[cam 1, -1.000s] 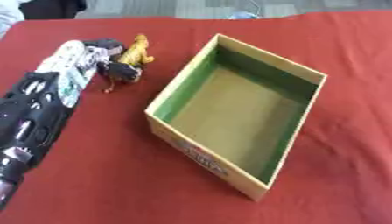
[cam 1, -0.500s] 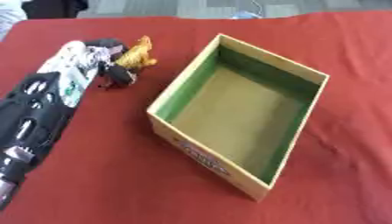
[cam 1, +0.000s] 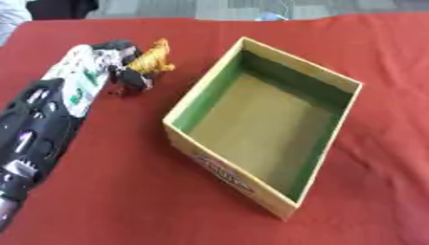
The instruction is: Pick up objects on the table and place them in the box.
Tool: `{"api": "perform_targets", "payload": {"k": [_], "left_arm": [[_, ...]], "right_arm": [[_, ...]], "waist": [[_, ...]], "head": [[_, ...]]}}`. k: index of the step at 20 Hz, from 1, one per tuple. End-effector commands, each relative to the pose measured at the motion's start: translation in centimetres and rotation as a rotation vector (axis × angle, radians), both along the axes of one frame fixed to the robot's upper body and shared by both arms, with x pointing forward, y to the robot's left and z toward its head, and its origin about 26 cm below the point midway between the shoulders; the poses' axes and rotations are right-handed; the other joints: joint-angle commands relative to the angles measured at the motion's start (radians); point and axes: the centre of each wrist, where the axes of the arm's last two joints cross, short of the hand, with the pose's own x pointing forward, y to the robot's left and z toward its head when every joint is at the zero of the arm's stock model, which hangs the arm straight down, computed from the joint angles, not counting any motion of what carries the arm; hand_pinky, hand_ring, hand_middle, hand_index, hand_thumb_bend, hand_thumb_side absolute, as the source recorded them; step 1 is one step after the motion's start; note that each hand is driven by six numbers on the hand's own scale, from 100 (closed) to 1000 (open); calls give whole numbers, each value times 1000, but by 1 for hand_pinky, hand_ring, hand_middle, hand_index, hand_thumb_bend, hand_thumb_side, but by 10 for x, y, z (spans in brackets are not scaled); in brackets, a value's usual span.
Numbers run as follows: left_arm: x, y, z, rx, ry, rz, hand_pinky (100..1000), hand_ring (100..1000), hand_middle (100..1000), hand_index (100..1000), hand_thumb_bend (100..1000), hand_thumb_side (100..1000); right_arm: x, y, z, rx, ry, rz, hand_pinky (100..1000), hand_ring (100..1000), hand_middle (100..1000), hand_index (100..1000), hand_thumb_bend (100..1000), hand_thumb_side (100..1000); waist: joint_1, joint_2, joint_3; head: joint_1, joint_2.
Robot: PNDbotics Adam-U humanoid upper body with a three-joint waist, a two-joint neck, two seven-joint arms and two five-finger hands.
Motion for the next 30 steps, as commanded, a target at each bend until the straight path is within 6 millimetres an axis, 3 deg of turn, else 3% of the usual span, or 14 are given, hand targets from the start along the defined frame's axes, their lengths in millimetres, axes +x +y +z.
{"api": "perform_targets", "payload": {"k": [1, 8, 13, 20, 26, 30], "left_arm": [[-7, 0, 23, -17, -105, -3, 326, 436, 496, 459, 100, 298], [-16, -7, 33, 25, -252, -21, 301, 425, 491, 389, 100, 358], [-35, -23, 58, 23, -381, -116, 286, 418, 485, 374, 100, 351], [-81, -68, 83, 149, -569, -367, 309, 420, 495, 391, 100, 337], [-116, -110, 81, 203, -588, -614, 325, 428, 497, 394, 100, 330], [-130, -131, 70, 210, -547, -729, 320, 426, 493, 395, 100, 328]], "right_arm": [[-3, 0, 6, -5, -18, 2, 954, 671, 617, 782, 100, 667], [-3, 0, 6, 1, -18, 1, 954, 672, 617, 782, 100, 666], [-3, -1, 6, 5, -21, -3, 953, 673, 616, 782, 100, 663], [-3, -1, 7, 8, -27, 0, 952, 674, 616, 782, 100, 660], [-3, -1, 7, 12, -29, 3, 951, 672, 616, 782, 100, 674], [-2, -1, 8, 20, -37, 2, 950, 672, 616, 782, 100, 658]], "waist": [[-2, -30, 2], [-6, -41, 2], [-9, -50, 1], [-12, -63, 0], [-16, -70, -3], [-21, -72, -3]], "head": [[0, -5], [-2, 0], [-5, 4], [-14, 14], [-16, 23], [-21, 48]]}}
